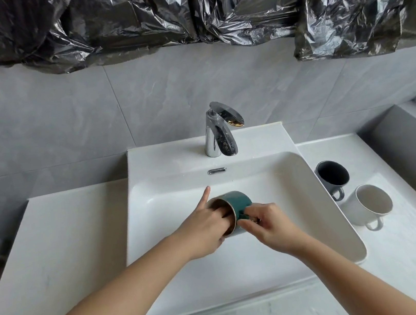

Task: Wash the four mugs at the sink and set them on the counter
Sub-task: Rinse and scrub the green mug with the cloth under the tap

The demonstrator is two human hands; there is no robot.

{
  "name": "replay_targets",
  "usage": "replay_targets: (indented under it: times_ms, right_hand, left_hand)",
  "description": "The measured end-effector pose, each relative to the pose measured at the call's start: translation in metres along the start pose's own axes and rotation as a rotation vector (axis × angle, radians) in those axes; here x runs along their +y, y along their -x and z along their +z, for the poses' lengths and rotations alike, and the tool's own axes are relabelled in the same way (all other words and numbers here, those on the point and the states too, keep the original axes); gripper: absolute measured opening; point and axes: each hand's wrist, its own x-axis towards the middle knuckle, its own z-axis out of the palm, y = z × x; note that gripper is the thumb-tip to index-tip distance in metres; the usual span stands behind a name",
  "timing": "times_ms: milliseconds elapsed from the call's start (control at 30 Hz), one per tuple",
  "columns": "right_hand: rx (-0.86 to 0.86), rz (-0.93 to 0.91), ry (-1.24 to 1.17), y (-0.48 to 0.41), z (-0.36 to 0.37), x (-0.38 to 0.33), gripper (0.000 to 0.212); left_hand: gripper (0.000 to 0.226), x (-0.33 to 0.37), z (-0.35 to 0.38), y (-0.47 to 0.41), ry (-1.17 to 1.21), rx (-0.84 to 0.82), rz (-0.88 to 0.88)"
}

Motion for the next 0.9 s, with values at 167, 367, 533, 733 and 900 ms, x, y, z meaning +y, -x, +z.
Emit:
replay_targets:
  times_ms: [167, 367, 533, 733, 900]
  right_hand:
    - [-0.062, -0.074, 0.066, 0.003, -0.001, 0.010, 0.035]
    - [-0.076, -0.139, 0.104, 0.003, -0.004, 0.015, 0.031]
    - [-0.002, -0.261, 0.177, 0.003, -0.001, 0.012, 0.028]
    - [-0.054, -0.250, 0.170, 0.003, 0.007, 0.009, 0.015]
    - [0.110, 0.155, -0.184, 0.000, -0.015, 0.008, 0.031]
  left_hand:
    - [0.059, 0.027, -0.003, 0.000, 0.566, -0.307, -0.355]
    - [0.071, 0.024, 0.002, 0.002, 1.430, -0.203, -0.513]
    - [0.039, 0.024, -0.006, -0.003, 1.969, 0.047, -0.546]
    - [0.026, 0.029, -0.007, -0.012, 1.790, 0.123, -0.682]
    - [0.028, 0.015, -0.011, -0.001, 1.692, 0.091, -0.633]
